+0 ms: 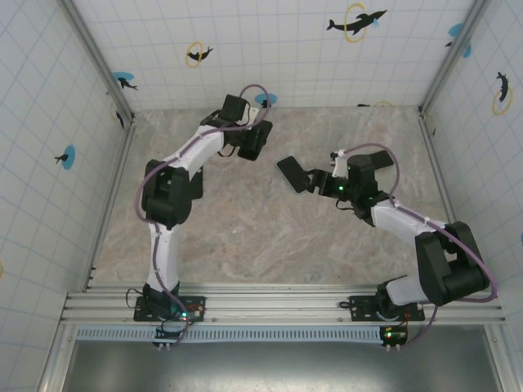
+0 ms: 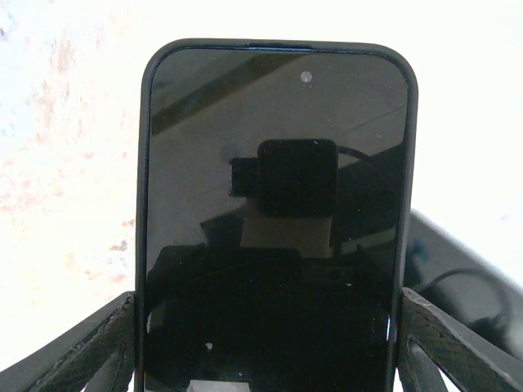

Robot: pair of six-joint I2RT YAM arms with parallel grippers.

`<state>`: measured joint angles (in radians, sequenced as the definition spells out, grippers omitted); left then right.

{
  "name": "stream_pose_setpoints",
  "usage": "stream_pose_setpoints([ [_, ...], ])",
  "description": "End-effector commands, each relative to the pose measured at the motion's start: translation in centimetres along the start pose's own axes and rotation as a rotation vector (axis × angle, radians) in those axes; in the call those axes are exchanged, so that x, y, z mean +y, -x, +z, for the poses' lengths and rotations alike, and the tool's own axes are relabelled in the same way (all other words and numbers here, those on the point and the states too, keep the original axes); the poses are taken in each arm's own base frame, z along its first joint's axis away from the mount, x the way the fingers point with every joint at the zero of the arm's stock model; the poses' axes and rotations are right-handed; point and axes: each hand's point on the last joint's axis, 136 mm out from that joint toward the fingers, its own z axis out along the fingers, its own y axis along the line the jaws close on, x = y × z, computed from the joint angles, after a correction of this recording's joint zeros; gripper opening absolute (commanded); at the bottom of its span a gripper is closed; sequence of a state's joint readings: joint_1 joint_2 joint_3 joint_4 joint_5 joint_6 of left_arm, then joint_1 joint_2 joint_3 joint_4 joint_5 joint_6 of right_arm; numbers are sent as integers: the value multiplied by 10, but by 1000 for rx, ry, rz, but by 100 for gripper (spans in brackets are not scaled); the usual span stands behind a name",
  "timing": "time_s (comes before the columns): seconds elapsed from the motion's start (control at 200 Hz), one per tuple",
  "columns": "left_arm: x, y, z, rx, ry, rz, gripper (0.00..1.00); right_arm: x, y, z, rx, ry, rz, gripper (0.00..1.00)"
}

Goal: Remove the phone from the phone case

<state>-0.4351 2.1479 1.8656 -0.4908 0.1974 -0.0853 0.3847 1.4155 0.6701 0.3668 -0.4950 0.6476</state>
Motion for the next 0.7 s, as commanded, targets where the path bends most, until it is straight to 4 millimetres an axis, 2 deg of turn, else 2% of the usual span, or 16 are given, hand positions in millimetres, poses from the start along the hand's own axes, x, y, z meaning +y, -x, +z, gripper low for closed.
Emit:
stream_pose_setpoints([
  [0.0,-46,38,-39,-150,-109,-155,59,26,16,11,-59,81,-9,89],
  [0.255,-87,35,-78,-213,-188,-281,56,67,31,35,-75,161,-57,84],
  [0.33,-92,30,-84,-216,-188,-305,54,79,36,39,-86,183,-76,82],
  [0.55,-115,32,-113,-264,-274,-360,54,70,46,47,-125,77,-51,68],
  [0.696,-123,30,-129,-287,-292,-379,54,74,55,45,-173,51,-42,52],
])
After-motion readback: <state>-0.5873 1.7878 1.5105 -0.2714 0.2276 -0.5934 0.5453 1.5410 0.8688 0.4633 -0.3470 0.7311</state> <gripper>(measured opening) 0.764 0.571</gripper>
